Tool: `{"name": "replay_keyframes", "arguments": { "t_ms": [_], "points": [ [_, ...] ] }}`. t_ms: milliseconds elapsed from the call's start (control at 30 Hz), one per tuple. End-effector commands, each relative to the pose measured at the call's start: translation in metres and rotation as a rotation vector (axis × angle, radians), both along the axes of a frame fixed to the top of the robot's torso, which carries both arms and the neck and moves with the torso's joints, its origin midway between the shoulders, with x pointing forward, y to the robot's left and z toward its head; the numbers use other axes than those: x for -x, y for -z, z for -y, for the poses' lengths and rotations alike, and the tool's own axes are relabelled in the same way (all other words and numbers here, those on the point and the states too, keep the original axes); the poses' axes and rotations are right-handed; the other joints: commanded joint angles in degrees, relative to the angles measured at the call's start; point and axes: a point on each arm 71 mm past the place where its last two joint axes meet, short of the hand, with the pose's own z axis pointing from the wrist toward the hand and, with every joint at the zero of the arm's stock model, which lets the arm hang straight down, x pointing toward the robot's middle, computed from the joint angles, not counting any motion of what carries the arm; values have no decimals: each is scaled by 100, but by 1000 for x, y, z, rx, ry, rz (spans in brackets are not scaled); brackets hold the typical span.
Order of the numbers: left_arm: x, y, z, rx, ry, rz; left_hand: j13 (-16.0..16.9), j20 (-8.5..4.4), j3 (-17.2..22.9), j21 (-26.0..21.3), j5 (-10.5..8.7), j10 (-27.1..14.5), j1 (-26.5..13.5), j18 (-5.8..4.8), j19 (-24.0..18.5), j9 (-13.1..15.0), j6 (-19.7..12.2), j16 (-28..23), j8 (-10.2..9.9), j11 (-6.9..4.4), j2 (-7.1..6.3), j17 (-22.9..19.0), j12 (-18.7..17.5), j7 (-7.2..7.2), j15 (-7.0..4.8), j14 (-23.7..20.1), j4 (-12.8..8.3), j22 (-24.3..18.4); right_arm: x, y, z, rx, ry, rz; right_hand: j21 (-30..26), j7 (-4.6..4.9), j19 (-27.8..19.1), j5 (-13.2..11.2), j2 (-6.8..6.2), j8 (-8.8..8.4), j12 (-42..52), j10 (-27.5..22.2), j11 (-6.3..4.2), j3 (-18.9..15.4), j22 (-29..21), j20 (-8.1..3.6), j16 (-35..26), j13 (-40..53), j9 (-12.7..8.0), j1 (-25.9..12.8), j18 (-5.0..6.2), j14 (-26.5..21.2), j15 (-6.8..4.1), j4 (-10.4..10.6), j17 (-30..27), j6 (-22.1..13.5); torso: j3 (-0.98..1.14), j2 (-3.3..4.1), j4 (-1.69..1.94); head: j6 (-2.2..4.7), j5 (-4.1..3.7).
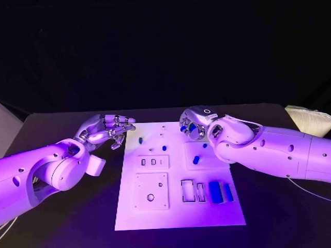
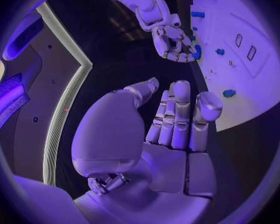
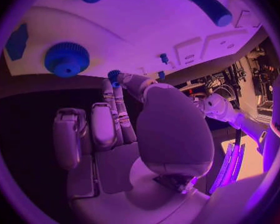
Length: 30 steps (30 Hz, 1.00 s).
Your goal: Assemble the parts on the task board
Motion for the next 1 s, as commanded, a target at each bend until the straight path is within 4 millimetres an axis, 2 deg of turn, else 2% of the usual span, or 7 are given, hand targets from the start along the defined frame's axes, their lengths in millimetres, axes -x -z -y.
{"name": "replay_keyframes", "arguments": {
  "t_ms": [33,200,433,533,667,800,1000],
  "points": [
    [2,-3,4,20,24,14,8,2,4,-17,13,-42,50,-23,-47,3,-44,-29,-19,-7,14,-5,38,-2,5,-49,-33,-7,-1,-4,-7,-16,-3,40,-2,21,192,-1,72,25,32,96,-49,23,663,-43,15,41,5,118,-70,86,-38,-3,-7,-4,5,13,3,26,72],
    [3,-4,9,35,35,10,8,2,4,-17,13,-42,50,-23,-47,3,-44,-29,-19,-7,14,-5,38,-2,5,-49,-33,-7,-4,-5,-19,-20,-14,44,-21,26,180,-35,61,22,25,85,-43,25,637,-40,10,42,23,96,-64,81,-33,-7,-30,-24,-2,12,16,19,63],
    [4,-5,11,41,40,8,11,5,5,-19,12,-58,47,-22,-53,7,-41,-39,-13,-3,15,-12,43,0,7,-57,-34,-11,-9,-6,-32,-31,-25,47,-26,32,176,-61,60,18,20,69,-36,31,631,-37,16,42,39,73,-63,80,-28,-4,-31,-44,-5,26,22,66,85],
    [4,-5,10,41,39,8,14,9,5,-25,12,-84,42,-19,-66,13,-32,-59,-3,4,16,-31,48,7,12,-73,-35,-22,-10,-6,-37,-34,-30,48,-26,33,176,-64,60,16,18,64,-35,33,632,-36,20,41,42,69,-63,80,-27,-3,-26,-50,0,22,28,55,97],
    [4,-5,9,41,38,8,15,11,5,-26,12,-100,40,-18,-71,16,-27,-69,3,8,16,-40,49,12,15,-81,-36,-26,-11,-6,-42,-34,-35,47,-26,33,176,-64,60,16,18,64,-35,33,632,-36,20,41,42,69,-63,80,-27,-3,-26,-50,-15,24,35,50,94],
    [4,-6,9,41,39,7,16,13,7,-33,12,-113,39,-15,-82,19,-25,-79,7,11,16,-50,51,15,18,-88,-38,-39,-13,-5,-47,-31,-35,44,-35,38,170,-72,54,11,15,48,-30,34,620,-33,29,40,51,54,-60,81,-23,-3,-16,-67,-13,35,26,53,132],
    [4,-7,10,41,43,8,17,15,9,-31,13,-124,39,-16,-81,21,-21,-81,12,14,18,-51,52,18,20,-90,-40,-35,-15,-4,-53,-24,-38,39,-34,40,171,-80,51,9,15,39,-27,34,622,-30,36,40,59,41,-60,82,-20,0,-10,-76,-14,37,35,7,140]
  ]
}}
